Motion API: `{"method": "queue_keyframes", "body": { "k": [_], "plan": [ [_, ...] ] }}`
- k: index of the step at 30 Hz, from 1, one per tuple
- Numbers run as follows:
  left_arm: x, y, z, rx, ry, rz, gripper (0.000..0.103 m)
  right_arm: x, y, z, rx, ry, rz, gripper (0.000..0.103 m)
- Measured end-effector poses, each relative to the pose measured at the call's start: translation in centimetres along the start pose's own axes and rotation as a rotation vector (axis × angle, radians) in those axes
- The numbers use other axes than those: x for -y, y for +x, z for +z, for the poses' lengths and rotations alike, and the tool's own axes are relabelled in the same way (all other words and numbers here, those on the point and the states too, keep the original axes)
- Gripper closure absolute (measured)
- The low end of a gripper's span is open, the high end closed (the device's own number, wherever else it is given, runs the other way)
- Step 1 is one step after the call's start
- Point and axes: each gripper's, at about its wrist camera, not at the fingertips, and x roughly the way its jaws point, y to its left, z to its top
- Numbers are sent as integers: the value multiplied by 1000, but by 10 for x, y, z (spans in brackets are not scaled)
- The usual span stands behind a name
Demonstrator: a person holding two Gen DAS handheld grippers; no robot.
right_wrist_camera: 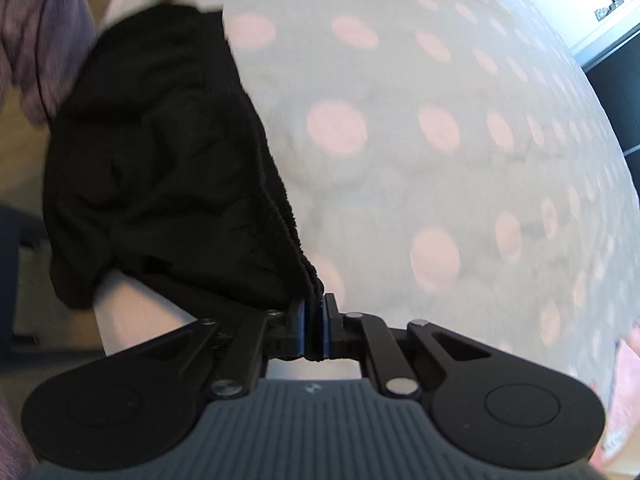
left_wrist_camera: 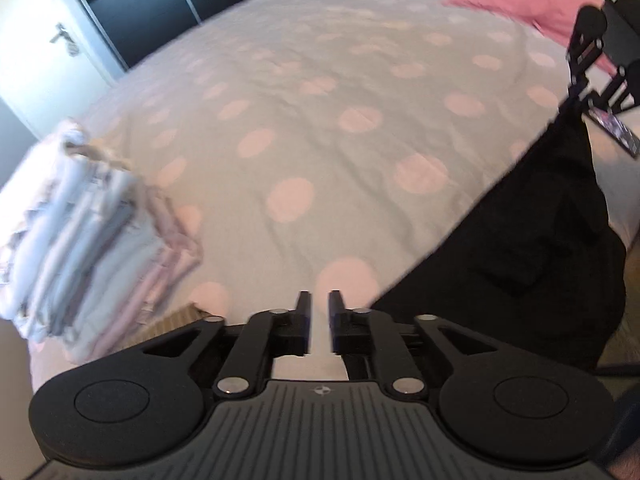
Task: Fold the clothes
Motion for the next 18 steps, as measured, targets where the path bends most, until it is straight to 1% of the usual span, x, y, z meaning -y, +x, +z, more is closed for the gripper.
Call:
{"method": "queue_keyframes", "body": {
  "k": [1, 2, 4, 7, 9, 11, 14, 16, 17, 18],
  "plan": [
    [5, 9, -2, -19, 8, -16, 77, -2, 3, -6, -16, 3, -4, 94],
    [11, 18, -4, -37, 17, -32, 74, -4, 5, -12, -20, 12, 1, 94],
    [16, 39, -8, -64, -3, -68, 70, -5, 10, -22, -23, 33, 11, 94],
    [15, 69, -11, -80, -79, -117, 58, -5, 17, -31, -31, 58, 29, 94],
    [10, 88, -12, -102, -123, -129, 58, -6, 25, -35, -36, 69, 43, 94],
    [7, 102, -11, -122, -151, -143, 58, -16, 43, -31, -34, 90, 51, 93],
    [3, 116, -11, -138, -177, -166, 58, -13, 52, -35, -29, 122, 77, 93],
    [2, 125, -10, -155, -191, -179, 59, -13, 68, -33, -33, 141, 99, 93],
    [1, 129, -9, -167, -197, -184, 61, -9, 70, -35, -40, 149, 116, 92],
    [2, 132, -9, -172, -200, -191, 63, -6, 69, -38, -48, 156, 132, 89]
  ]
}}
